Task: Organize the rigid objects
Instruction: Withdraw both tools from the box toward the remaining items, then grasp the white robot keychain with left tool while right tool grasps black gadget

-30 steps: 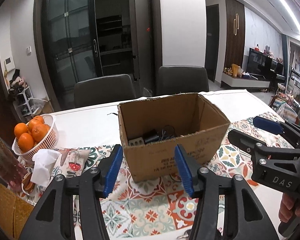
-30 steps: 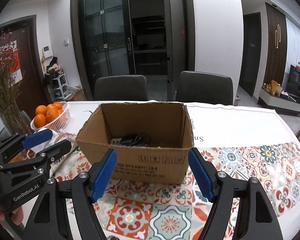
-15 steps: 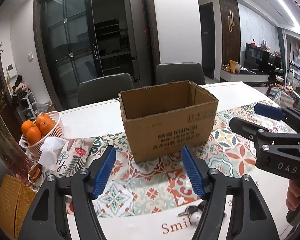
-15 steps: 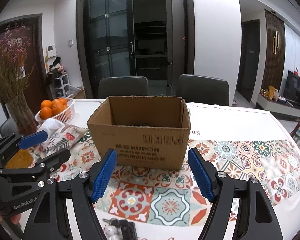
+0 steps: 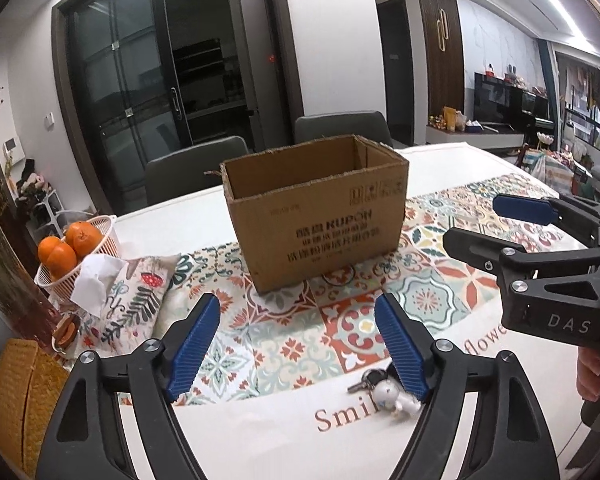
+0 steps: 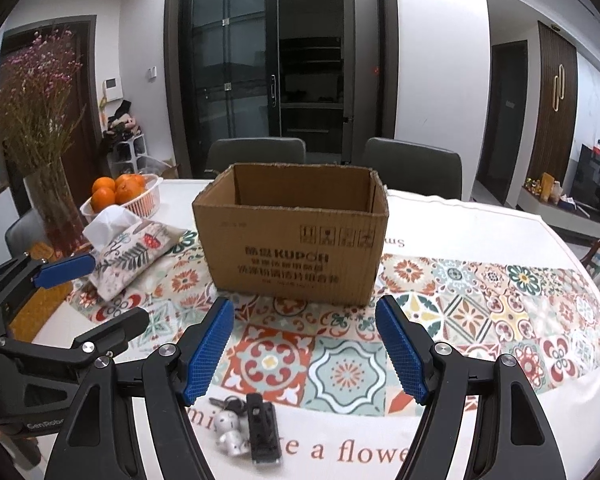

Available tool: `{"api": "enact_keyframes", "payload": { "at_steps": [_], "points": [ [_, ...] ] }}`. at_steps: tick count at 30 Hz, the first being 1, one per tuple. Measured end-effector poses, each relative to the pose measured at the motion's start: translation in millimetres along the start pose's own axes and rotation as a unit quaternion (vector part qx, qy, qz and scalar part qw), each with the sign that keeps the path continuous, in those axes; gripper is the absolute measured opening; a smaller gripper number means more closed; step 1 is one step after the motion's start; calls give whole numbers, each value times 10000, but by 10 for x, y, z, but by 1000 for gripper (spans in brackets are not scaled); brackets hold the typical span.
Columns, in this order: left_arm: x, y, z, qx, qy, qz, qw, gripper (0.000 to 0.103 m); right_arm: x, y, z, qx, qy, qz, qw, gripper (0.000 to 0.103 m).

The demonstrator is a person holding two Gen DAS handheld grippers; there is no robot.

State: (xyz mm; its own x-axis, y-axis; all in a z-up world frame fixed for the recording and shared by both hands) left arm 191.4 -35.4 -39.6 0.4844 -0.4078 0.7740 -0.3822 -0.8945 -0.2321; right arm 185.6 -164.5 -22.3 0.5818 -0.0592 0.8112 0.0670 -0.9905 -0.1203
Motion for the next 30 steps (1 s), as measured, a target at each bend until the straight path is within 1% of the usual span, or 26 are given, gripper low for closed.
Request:
{"api": "enact_keyframes", "payload": {
  "at_steps": [8,18,23,30],
  "points": [
    [-206,137,12,-147,-165,227,9995,82,-201,-3,6,-24,-175,-14,9998,74],
    [-465,304,45,-431,-328,432,9976,82,-449,-10,38,-34,-400,-89,9992,73],
    [-531,404,40,-558,-301,596,9962,82,-594,-1,60,-4,-548,-119,9984,73],
    [-669,547,71,-834,-291,917,9919,82,-756,8,67,10,-677,-184,9975,73]
  ]
}}
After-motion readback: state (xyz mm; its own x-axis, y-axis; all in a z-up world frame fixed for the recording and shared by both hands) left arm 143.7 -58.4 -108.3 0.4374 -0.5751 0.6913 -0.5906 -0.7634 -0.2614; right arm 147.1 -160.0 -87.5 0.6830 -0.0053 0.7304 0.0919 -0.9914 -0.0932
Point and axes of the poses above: each gripper's, at about its wrist camera, not at the fingertips, and z roughly the way its jaws point, y to its right, x to its top, the point moved 5 cm from there along z, roughly the way its jaws point, and after that the axes turned 8 degrees about z, right-handed, at the moved point
